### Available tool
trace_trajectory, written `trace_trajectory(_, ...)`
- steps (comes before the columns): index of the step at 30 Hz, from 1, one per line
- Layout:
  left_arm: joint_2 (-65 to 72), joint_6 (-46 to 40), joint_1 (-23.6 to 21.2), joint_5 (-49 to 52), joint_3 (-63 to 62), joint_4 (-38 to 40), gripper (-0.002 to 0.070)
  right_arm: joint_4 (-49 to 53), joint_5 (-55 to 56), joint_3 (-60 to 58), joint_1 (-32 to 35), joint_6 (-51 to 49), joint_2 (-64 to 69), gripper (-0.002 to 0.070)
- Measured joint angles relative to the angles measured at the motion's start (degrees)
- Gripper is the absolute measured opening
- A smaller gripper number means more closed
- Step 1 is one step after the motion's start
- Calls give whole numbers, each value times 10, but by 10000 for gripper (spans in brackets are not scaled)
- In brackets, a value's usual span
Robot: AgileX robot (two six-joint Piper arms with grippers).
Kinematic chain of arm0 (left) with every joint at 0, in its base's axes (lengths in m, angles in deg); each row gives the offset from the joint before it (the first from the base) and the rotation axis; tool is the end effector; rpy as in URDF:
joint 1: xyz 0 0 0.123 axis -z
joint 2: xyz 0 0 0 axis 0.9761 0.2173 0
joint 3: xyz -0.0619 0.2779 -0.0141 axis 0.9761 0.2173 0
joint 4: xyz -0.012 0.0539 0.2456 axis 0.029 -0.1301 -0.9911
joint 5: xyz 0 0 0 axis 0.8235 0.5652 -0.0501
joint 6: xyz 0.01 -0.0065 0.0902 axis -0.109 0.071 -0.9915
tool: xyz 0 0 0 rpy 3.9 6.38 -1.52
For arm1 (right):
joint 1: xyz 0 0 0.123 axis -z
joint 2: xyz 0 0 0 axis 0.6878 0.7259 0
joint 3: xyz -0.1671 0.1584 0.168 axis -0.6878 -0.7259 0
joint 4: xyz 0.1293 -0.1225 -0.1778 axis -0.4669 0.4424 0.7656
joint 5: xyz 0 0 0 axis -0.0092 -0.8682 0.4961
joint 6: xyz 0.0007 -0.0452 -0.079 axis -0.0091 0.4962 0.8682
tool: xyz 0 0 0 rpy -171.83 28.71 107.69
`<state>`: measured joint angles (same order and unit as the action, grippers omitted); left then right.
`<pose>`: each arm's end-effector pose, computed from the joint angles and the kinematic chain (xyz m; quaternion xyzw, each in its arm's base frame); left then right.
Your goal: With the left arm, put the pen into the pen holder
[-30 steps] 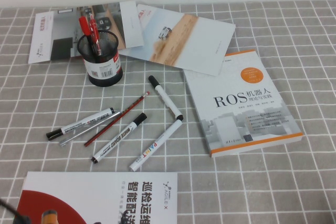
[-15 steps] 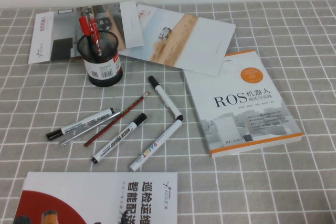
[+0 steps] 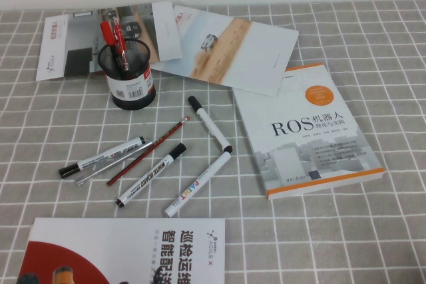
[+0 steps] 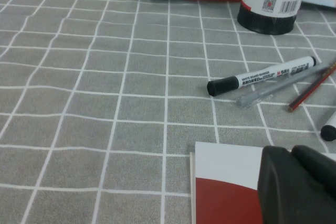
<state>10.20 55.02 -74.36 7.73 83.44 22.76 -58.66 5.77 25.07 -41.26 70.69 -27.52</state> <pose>0.0524 -0.0032 0.1713 0.0113 0.8075 -0.0262 0.5892 0.0538 0.0027 0.1698 0.0779 0.8088 0.0657 0.5792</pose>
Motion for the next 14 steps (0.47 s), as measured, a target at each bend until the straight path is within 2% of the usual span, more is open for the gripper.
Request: trace_trajectory(14, -2, 0, 0, 3, 0, -2, -1, 0, 0, 0, 0, 0, 0, -15)
